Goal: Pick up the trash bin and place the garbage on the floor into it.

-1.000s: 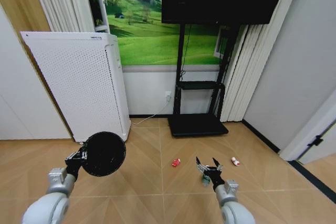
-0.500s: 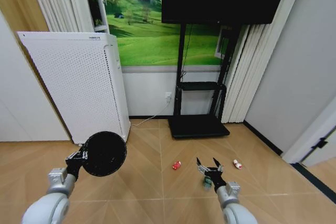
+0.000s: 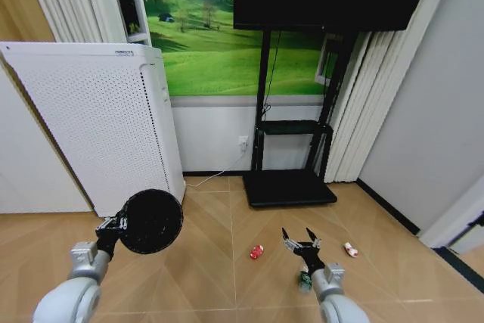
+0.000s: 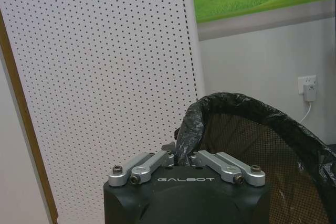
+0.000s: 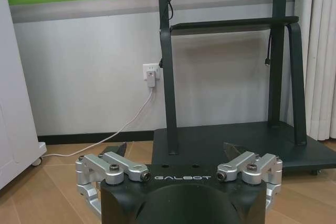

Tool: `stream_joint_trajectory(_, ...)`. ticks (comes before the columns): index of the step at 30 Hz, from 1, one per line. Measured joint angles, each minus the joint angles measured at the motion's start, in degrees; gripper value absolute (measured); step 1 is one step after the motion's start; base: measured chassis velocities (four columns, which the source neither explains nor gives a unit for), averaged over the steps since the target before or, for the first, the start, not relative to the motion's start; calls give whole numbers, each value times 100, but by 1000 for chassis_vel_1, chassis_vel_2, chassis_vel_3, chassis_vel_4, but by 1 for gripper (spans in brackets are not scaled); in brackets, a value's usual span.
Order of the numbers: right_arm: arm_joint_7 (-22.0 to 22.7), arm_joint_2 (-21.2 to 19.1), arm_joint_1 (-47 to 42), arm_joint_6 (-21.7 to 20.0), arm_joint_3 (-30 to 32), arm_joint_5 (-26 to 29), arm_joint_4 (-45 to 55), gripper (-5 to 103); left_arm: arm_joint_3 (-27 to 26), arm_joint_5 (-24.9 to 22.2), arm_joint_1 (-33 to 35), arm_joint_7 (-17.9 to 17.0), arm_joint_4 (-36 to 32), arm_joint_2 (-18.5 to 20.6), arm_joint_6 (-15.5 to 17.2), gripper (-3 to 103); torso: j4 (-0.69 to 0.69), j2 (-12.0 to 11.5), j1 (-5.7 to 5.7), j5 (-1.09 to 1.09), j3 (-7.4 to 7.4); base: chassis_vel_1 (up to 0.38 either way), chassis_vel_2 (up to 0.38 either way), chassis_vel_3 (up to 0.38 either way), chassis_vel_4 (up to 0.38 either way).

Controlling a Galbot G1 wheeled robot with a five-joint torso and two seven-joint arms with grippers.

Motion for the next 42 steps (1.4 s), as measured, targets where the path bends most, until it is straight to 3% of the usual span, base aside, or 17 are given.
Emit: stream_joint_trajectory(42, -246, 80, -49, 153, 60, -115, -128, 100, -22, -34, 47, 101, -77, -26, -57, 6, 0, 0, 0, 0, 0, -21, 18, 20, -20)
